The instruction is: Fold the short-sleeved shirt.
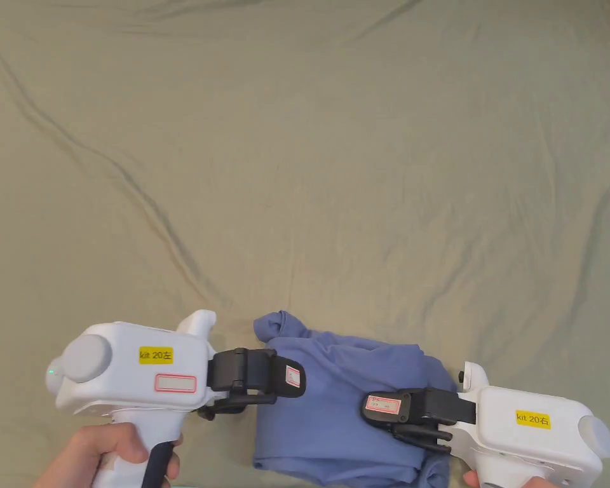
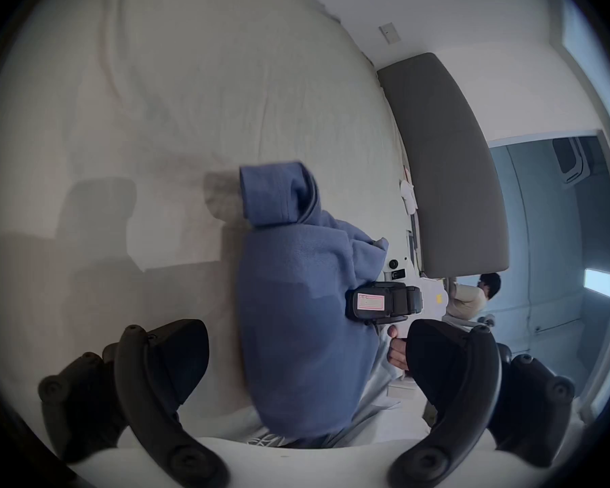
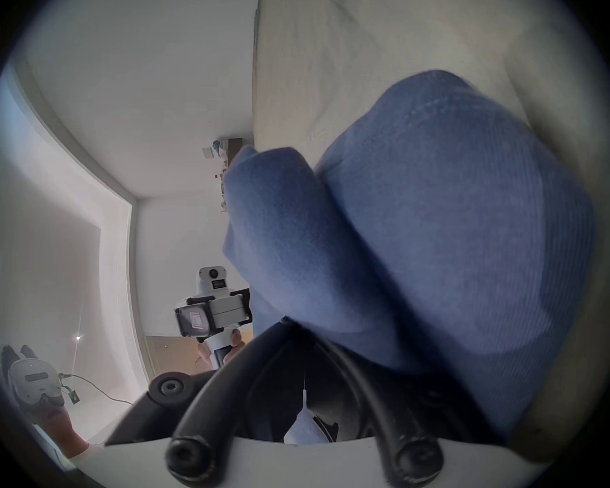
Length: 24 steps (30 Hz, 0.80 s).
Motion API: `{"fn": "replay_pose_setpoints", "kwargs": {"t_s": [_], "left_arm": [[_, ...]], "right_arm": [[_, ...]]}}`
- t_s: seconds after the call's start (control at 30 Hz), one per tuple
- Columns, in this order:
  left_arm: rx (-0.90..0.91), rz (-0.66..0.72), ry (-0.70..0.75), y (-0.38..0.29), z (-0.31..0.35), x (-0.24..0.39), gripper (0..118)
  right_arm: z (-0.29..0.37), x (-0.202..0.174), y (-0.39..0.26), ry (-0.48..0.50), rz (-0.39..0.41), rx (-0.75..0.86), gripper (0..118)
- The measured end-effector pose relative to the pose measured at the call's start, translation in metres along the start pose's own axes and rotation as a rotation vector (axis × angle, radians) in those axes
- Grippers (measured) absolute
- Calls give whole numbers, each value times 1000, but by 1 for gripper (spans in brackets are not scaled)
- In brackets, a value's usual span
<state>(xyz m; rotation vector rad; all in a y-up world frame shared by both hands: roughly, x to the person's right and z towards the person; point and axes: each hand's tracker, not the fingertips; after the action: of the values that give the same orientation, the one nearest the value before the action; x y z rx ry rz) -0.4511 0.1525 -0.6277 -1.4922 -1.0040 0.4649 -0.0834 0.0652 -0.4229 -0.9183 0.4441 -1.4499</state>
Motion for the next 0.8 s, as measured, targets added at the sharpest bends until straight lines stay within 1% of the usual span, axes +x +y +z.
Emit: {"fn": "replay_pose_setpoints", "kwargs": {"t_s": [0.07,0.1,0.13,0.17,0.2,0.23,0.27,0.33,0.37,0.43,0.5,0.53,0.63,0.73,0.77,0.8], "left_arm": [[-43,-4,-31,3,-19,-4,112],[-82,21,-78,4,-31,-7,107],[-98,42,-141,-7,-40,8,98],[-98,56,-169,-7,-44,10,75],[-90,43,-133,-7,-45,12,35],[-80,14,-33,-8,-45,17,28],[-49,-8,8,-6,-41,0,28],[-61,43,-53,-4,-30,-11,28],[-56,46,-65,-4,-24,-13,28],[-29,49,-58,-10,-6,-5,28],[20,52,-33,-8,29,-15,28],[48,50,-3,0,56,-32,28],[130,90,160,5,149,-71,28],[201,169,350,18,256,-130,28],[221,175,459,24,286,-144,28],[228,197,533,24,312,-144,28]], "right_arm": [[-1,1,-1,10,-8,4,0],[0,1,-1,13,-15,4,0],[0,0,-1,11,-16,3,0],[-1,-4,-2,3,-12,2,0],[0,-7,-2,-12,-9,2,0],[2,-15,-4,-48,-4,7,0],[5,-24,-6,-93,19,23,0],[11,-46,-11,-155,117,27,0],[14,-56,-14,-166,151,26,0],[22,-75,-17,-198,193,38,0],[27,-89,-19,-206,217,67,0],[29,-95,-20,-209,221,83,0],[30,-111,-16,-200,235,120,0],[28,-122,-4,-229,250,157,0],[26,-125,0,-232,253,165,0],[24,-129,4,-236,256,174,0]]}}
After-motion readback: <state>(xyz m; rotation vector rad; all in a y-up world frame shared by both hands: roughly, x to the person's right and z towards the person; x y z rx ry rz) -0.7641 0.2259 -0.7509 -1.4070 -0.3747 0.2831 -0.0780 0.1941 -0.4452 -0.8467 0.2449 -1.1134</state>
